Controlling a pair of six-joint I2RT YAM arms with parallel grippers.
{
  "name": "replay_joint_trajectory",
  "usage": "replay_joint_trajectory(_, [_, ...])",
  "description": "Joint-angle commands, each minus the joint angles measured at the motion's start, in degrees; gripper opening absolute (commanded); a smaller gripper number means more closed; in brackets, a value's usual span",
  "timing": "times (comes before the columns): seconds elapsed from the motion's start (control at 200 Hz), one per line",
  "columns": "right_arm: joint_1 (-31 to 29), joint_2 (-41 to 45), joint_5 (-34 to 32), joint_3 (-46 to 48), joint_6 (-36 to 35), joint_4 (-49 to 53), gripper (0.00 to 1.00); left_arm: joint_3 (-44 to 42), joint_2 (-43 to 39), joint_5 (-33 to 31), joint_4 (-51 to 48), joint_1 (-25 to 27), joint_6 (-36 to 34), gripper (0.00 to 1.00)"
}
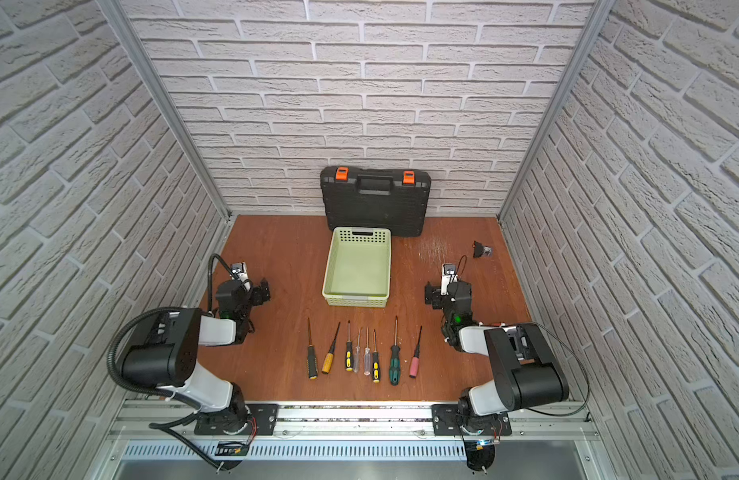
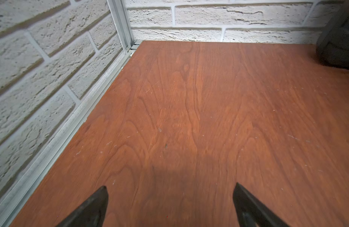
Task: Put the screwdriver in the bin
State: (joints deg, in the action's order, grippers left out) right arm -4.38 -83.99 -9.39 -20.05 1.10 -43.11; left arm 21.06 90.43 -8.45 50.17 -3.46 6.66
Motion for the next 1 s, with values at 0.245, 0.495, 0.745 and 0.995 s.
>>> replay_joint_trajectory(0.245, [0.0, 0.9, -0.6, -0.5, 0.6, -2.6, 0.99, 0.7, -0.3, 0.3, 3.4, 0.2, -0.2, 0.98])
replay_joint_trajectory(0.495, [0.1, 0.9, -0.5, -0.6, 0.7, -2.6, 0.99, 0.6, -0.3, 0.3, 3.5, 0.2, -0.2, 0.98])
replay_joint_trajectory(0.745, [0.1, 0.9, -0.6, -0.5, 0.6, -2.5, 0.99, 0.6, -0.3, 1.0, 3.4, -0.1, 0.2, 0.98])
replay_joint_trajectory(0.995, [0.1, 1.2, -0.5, -0.2, 0.6, -2.9, 0.99, 0.6, -0.3, 0.9, 3.4, -0.2, 0.0, 0.98])
